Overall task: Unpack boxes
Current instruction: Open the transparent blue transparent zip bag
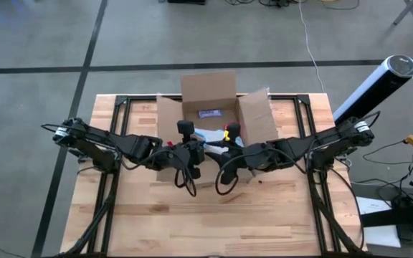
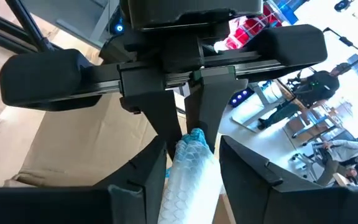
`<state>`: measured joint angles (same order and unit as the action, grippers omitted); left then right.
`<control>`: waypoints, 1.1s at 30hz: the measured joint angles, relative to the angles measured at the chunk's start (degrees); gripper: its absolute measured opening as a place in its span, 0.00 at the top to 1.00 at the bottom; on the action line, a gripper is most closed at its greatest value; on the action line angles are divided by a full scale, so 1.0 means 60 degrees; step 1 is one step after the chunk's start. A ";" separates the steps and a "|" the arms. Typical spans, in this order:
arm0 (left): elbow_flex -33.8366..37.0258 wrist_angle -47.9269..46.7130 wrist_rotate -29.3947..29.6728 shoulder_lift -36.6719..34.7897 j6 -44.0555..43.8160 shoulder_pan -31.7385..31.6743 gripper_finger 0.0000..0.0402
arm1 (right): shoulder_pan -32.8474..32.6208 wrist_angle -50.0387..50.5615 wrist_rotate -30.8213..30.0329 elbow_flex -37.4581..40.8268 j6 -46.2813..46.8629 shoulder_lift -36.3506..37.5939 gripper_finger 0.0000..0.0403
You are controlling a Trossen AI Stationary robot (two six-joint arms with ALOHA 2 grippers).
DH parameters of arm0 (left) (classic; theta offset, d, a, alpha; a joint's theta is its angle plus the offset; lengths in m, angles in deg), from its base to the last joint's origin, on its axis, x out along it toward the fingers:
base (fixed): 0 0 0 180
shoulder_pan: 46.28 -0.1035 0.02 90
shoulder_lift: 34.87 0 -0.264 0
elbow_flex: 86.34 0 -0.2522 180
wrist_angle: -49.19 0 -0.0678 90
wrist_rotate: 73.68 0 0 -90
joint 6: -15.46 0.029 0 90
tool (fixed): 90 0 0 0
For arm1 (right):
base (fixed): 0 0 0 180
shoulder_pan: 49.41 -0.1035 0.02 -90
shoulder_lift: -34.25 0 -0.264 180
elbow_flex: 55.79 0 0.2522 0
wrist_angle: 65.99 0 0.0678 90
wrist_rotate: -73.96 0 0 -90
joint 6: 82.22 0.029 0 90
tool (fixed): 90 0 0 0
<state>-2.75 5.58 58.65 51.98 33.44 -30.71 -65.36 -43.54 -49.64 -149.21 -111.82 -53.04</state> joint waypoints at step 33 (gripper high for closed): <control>0.0499 -0.0656 -0.0195 -0.0006 -0.0495 -0.0184 1.00 | -0.0066 -0.0197 -0.0225 0.0025 -0.0569 0.0305 1.00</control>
<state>0.24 1.64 57.48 51.94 30.46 -31.81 -65.75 -44.72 -50.99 -149.06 -115.24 -51.21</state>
